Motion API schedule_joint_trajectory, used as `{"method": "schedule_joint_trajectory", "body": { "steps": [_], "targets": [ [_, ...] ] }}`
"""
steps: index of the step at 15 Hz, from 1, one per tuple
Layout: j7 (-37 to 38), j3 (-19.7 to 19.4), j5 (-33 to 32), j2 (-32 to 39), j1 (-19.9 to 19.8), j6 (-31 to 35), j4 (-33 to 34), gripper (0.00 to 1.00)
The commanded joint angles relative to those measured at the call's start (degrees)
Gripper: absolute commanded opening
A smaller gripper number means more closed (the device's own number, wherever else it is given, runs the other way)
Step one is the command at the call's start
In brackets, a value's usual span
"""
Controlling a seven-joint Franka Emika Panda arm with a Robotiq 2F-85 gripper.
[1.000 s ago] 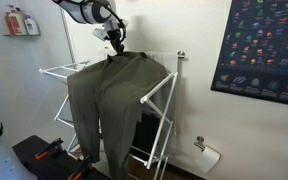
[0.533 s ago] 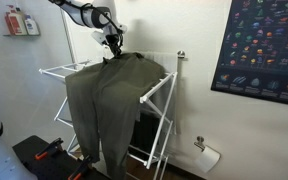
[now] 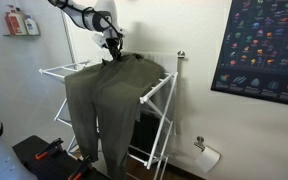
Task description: Put the pants across all the bars of the drying rack
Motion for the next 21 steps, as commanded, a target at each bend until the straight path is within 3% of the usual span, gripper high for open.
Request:
{"method": "schedule_joint_trajectory", "body": {
  "steps": [1,5,6,16,21],
  "targets": [
    [-0.8,0.5,0.9,-2.3,0.4,-3.0,0.8,0.65],
    [-0.8,1.3,0.6,-5.9,1.4,-5.1,0.4,0.95],
    [-0.9,1.6,0.7,-7.2,1.7,-6.1,0.2,0.99],
    [0.5,5.6,-5.1,-19.7,3.1,-24.5,-0.4,1.0],
    [0.4,7.8,-8.7,-23.2,3.1,-28.4,-1.8,1.0]
  ]
}}
